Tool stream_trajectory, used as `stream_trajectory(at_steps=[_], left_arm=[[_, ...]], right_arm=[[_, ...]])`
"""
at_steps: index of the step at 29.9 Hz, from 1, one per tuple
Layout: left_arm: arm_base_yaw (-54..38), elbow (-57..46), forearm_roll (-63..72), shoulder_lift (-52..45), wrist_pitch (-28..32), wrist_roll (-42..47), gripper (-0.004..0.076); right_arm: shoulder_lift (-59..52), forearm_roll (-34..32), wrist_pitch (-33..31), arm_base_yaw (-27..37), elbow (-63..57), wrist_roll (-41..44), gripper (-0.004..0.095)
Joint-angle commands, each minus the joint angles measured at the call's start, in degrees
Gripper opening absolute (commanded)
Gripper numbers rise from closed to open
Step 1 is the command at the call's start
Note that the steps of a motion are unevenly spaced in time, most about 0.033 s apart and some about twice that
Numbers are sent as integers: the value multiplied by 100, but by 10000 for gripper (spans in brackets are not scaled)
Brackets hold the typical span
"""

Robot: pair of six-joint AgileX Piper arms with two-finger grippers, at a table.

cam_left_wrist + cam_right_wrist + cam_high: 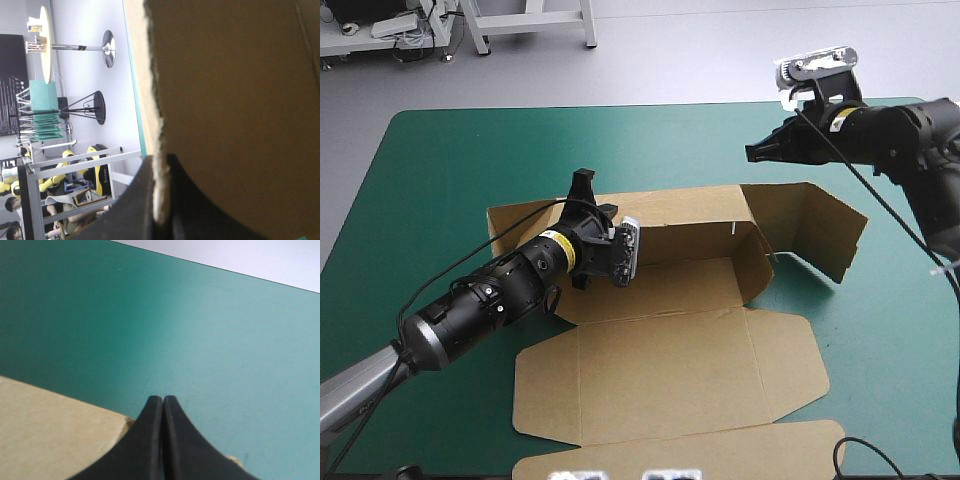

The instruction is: Fold the box

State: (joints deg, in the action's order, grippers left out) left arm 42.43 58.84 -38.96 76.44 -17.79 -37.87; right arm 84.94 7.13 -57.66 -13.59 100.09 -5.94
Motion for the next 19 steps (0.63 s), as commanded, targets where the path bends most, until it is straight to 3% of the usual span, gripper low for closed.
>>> stream_trajectory(at_steps=[1,5,11,19], left_arm=[[28,85,-131,-250,462,193,-9],[28,85,-156,-309,587,268,-9],[28,52,-242,-309,537,268,-9],[28,55,-409,-309,440,431,-9]], right_arm=[[397,-432,-163,18,823,254,-18],[1040,-365,-622,110,1462,254,-18],[1751,704,-994,638,1825,207,-18],[2122,602,-1243,747,1781,57,-17]])
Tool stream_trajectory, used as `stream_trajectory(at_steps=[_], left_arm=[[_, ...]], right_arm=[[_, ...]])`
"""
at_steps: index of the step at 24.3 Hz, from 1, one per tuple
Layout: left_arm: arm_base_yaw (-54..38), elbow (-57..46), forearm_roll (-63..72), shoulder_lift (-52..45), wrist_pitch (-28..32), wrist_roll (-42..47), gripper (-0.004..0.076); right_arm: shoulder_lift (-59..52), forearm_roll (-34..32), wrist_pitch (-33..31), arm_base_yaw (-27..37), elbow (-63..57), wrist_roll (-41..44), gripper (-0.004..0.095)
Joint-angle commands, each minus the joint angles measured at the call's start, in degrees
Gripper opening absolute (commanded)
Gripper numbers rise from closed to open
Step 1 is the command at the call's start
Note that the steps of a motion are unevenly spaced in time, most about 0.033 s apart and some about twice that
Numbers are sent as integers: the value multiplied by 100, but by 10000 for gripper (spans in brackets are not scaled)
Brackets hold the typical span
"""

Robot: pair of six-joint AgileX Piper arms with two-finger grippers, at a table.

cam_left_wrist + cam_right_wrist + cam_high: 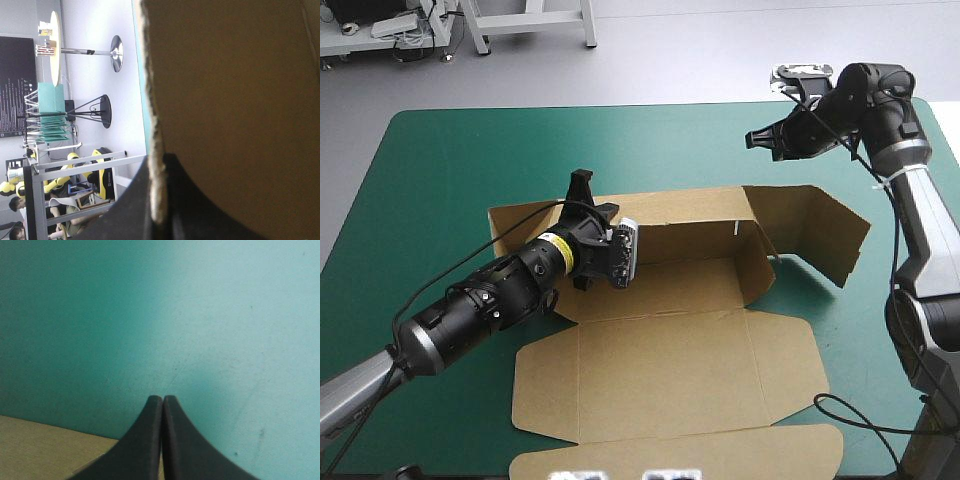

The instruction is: Fold the box

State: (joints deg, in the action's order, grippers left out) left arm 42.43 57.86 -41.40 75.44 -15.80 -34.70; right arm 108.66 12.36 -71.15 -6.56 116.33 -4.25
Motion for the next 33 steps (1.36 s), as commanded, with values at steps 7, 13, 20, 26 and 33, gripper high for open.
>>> stream_trajectory(at_steps=[7,13,20,26,33], left_arm=[[28,154,-164,-209,299,114,-9],[17,154,-164,-209,273,114,-9],[17,154,-164,-209,216,114,-9],[17,154,-164,-209,145,114,-9],[17,154,-164,-209,111,114,-9]], right_arm=[[-259,-27,-1,44,-721,-263,-17],[-733,347,-53,44,-1330,-539,-17],[-1211,855,-53,44,-2119,-870,-18],[-1494,1428,-43,44,-2567,-1334,-18],[-2096,1781,951,44,-3735,-2022,-18]])
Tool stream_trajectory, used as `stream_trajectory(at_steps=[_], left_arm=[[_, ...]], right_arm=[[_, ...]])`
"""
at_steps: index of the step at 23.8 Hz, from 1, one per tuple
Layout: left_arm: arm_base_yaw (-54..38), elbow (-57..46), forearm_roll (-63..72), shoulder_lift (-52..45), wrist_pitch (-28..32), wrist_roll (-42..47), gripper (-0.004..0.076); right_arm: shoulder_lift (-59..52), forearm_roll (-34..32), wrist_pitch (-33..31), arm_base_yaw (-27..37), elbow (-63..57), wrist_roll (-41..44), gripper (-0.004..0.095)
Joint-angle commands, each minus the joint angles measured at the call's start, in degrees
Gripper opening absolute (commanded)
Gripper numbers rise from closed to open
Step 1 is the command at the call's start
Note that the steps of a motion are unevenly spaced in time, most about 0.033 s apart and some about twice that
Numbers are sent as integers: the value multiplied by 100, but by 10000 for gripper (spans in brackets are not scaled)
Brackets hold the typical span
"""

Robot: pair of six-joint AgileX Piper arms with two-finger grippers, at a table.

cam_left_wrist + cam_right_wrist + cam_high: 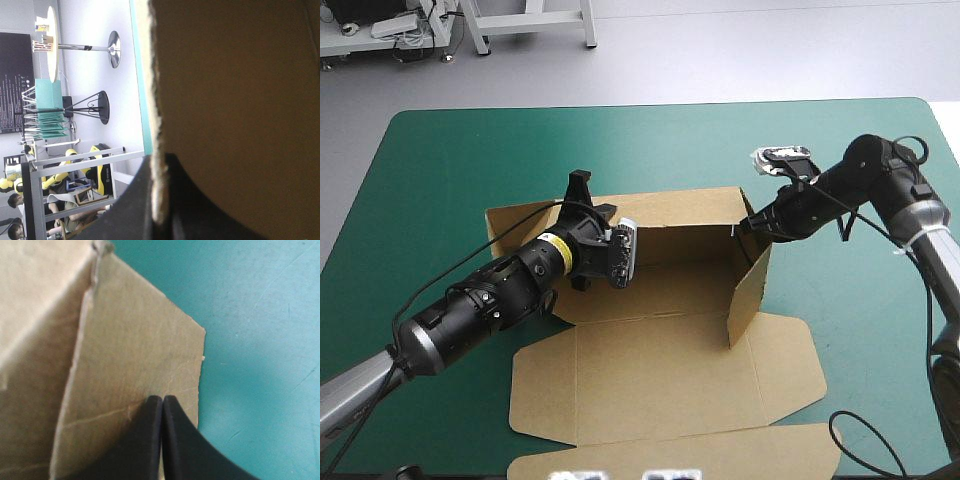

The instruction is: Fold the box

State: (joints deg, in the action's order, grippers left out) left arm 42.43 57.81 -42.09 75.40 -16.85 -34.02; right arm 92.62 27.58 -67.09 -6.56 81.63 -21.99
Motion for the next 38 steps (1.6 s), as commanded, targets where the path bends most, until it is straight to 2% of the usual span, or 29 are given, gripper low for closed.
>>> stream_trajectory(at_steps=[1,5,9,10,15,18,21,22,29,34,38], left_arm=[[17,158,-95,-204,203,46,-9],[17,158,-95,-204,178,46,-9],[17,158,-95,-204,178,46,-9],[17,158,-95,-204,178,46,-9],[17,158,-95,-204,167,46,-9],[17,158,-95,-204,167,46,-9],[17,158,-95,-204,146,32,-9],[17,158,-95,-204,146,16,-9],[17,158,-95,-204,53,-9,-9],[17,153,-95,-204,3,-9,-9],[17,153,-51,-185,-10,-110,-9]], right_arm=[[-592,273,739,44,-464,-308,-18],[-973,753,1360,44,-1260,-1056,-18],[-1424,1492,2278,44,-2087,-2029,-18],[-1625,1844,2580,44,-2423,-2495,-18],[-2140,2692,3179,44,-3242,-3821,-18],[-2395,3635,3387,44,-3784,-4960,-18],[-2515,4874,3640,44,-4267,-6531,-18],[-2529,5015,3626,44,-4328,-6730,-18],[-2602,5062,3514,44,-4433,-7091,17],[-2818,5010,3489,44,-4433,-7091,219],[-2857,4825,3108,44,-4448,-7053,398]])
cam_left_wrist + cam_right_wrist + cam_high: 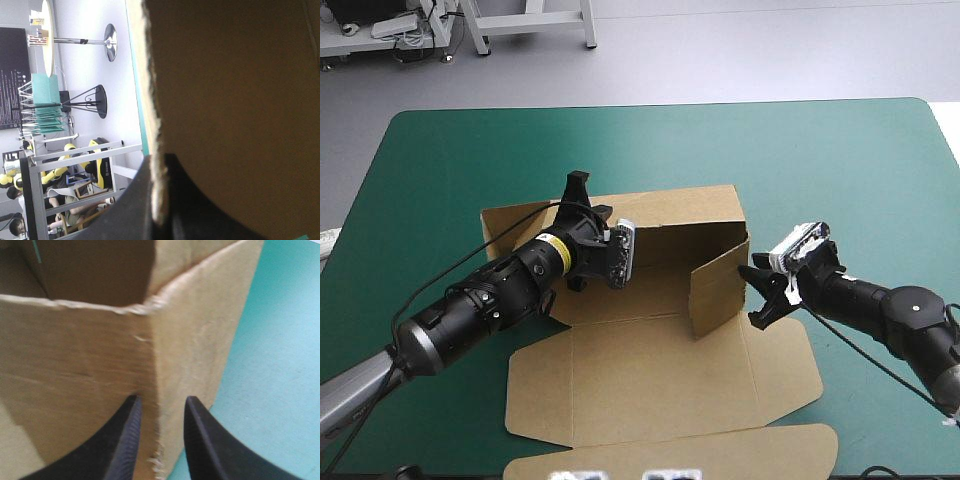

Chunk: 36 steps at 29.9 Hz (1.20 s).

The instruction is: Fold the box

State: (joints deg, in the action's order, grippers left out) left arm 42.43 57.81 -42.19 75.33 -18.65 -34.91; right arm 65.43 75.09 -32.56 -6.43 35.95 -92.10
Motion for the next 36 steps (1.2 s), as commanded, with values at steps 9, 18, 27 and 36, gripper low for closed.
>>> stream_trajectory(at_steps=[9,18,27,36], left_arm=[[37,153,-27,40,230,-79,-9],[95,153,-17,100,795,347,-9],[318,153,-39,100,635,371,-9],[318,153,-39,100,686,371,-8]], right_arm=[[33,427,-368,31,12,-631,605],[620,1003,-146,-345,23,-1097,612],[663,1140,1217,-995,192,-979,581],[663,1166,1072,-1005,216,-812,62]])
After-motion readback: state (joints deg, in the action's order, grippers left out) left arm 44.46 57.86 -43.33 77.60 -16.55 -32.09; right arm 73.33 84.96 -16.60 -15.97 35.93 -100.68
